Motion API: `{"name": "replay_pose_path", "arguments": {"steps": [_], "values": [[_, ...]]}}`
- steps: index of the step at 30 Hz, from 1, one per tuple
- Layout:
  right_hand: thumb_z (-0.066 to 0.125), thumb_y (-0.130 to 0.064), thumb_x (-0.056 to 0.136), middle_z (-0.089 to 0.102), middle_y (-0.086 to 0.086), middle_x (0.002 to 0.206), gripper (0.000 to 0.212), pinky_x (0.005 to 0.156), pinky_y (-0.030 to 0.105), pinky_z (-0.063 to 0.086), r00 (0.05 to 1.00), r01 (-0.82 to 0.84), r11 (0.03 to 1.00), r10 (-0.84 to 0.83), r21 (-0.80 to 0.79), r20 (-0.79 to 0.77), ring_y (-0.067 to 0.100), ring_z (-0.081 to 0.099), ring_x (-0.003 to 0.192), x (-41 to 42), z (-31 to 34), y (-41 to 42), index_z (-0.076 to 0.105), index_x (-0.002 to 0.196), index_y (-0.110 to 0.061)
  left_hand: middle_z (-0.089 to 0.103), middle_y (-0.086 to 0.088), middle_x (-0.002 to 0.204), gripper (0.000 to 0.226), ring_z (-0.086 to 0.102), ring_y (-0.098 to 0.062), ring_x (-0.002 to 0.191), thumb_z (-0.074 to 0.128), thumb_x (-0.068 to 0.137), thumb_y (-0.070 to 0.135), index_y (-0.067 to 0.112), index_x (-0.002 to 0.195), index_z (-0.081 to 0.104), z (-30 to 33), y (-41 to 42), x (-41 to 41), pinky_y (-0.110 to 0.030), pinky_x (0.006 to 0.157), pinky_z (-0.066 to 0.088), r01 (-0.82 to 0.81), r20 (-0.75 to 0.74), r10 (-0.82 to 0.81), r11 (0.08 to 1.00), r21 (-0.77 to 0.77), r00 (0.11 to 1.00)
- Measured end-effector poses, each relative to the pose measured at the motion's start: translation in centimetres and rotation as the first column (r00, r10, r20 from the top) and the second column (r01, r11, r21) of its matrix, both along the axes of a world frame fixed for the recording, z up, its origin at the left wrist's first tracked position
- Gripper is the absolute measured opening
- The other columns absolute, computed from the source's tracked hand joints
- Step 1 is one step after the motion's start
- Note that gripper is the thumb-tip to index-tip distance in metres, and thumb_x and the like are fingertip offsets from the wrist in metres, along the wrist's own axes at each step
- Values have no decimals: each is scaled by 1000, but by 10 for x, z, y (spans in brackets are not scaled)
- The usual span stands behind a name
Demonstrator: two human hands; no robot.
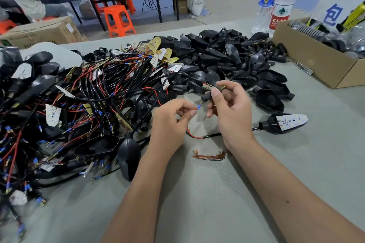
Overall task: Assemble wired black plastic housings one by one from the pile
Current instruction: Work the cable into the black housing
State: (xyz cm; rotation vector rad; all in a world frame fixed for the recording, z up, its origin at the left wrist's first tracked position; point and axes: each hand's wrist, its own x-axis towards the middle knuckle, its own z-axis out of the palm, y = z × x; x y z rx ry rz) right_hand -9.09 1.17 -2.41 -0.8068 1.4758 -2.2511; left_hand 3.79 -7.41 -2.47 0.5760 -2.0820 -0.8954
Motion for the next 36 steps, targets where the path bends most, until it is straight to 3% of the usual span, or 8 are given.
{"name": "replay_pose_path", "arguments": {"steps": [10,14,17,21,25,30,33,36], "values": [[60,-8,103,61,35,91,15,55,32,52,997,30,999,-28,27,-70,22,61,66,2,-1,-1,58,118,-10,62,24,77,19,55,-2,71,67,94,7,23,85,69,0,-1,-3,-20,67,42,47,27,-48,998,38,998],[55,-9,105,58,25,88,15,53,32,51,996,71,997,-69,39,-53,17,60,64,1,-1,-1,58,119,-12,66,15,77,16,58,-8,70,65,95,10,24,87,69,-4,-3,-3,-27,66,49,40,16,-41,997,69,999],[49,-13,106,55,0,74,17,52,32,48,994,27,994,-15,109,-112,16,58,63,1,-3,0,64,107,-21,66,13,76,15,58,-9,70,65,95,12,24,87,69,-4,-3,-3,-25,65,47,37,5,-37,997,66,999],[62,-30,100,60,0,72,13,57,38,47,971,-7,981,53,194,-232,23,57,63,5,-4,0,66,87,-27,65,15,76,10,57,-14,72,63,93,19,24,87,68,-2,-3,-4,-34,67,51,25,-7,-25,998,55,1000],[70,-32,94,61,-4,68,13,61,45,52,931,17,964,82,265,-355,26,58,62,4,-5,-1,66,83,-27,63,16,76,9,58,-16,75,62,93,18,21,87,68,1,-1,-3,-40,70,53,43,-13,-42,997,62,999],[77,-36,89,65,1,62,23,55,33,48,976,52,970,1,237,-220,16,60,54,1,-6,-1,66,74,-22,65,-8,73,10,64,-21,68,58,100,6,8,92,63,4,2,-5,-53,67,58,23,-76,-6,974,224,997],[76,-34,90,62,-3,60,24,57,32,47,995,43,981,-24,191,-100,15,59,57,-2,-5,-1,65,71,-26,71,-8,81,14,70,-21,72,55,103,0,8,93,60,5,1,-5,-43,66,61,44,-102,-9,938,344,995],[75,-31,92,60,1,60,23,53,31,44,995,11,986,5,169,-97,20,56,58,-3,-4,-1,64,73,-24,78,-8,90,14,73,-23,72,59,100,-2,7,90,62,6,3,-4,-25,63,56,131,-98,-100,907,401,990]]}}
